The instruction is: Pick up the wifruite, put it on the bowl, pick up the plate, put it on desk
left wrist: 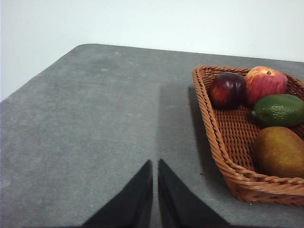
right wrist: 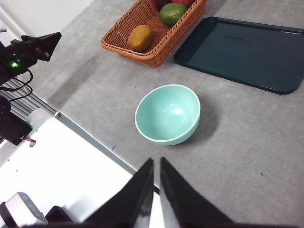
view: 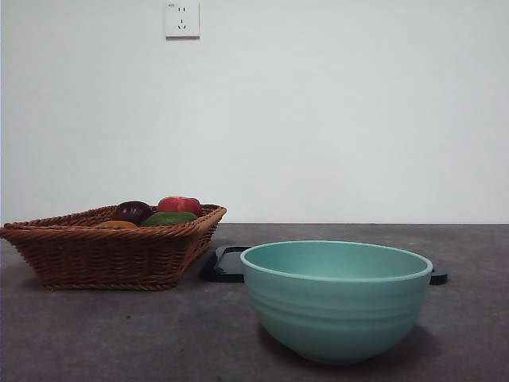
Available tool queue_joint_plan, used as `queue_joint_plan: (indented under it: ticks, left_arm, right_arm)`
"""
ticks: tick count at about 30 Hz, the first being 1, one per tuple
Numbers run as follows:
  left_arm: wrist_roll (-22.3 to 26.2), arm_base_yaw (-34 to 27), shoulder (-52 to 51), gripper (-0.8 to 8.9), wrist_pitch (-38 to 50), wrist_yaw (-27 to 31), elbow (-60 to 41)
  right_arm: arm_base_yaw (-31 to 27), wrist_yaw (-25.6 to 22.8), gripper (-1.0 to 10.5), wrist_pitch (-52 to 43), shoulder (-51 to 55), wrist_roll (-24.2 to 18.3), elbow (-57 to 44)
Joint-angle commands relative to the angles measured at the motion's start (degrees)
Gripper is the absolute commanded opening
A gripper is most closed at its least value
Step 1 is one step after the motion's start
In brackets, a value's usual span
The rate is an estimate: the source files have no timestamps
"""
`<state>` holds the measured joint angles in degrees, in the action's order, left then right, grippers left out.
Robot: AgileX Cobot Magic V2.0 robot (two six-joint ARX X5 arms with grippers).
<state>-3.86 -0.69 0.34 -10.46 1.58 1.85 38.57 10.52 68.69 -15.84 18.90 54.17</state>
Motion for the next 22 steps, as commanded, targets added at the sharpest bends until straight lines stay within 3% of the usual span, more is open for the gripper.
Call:
queue_joint_plan:
  ticks: [1,15,18,22]
  left_arm:
    - [0.8,0.0,-0.2,0.18,-0.4,0.2,-1.2]
    - [0.8,0.0,-0.2,0.18,-0.4,0.2,-1.2]
    - [0.8,0.0,-0.2,0.18,-0.4,0.2,-1.2]
    - [0.8,0.0,-0.2,0.18,-0.4,0.2,-1.2]
  right_arm:
    - [0.4,0.0,0.2,-0.5,0.0,-0.5,0.7]
    - [0.4,0.0,0.2,-0.6,0.0,-0.5,0.6]
    - [-2.8,0.2,0.2,-0.6,0.1,-0.5,0.5]
    - [-12.1,-1.2,0.2,-8.0,0.9,-9.1,-2.5]
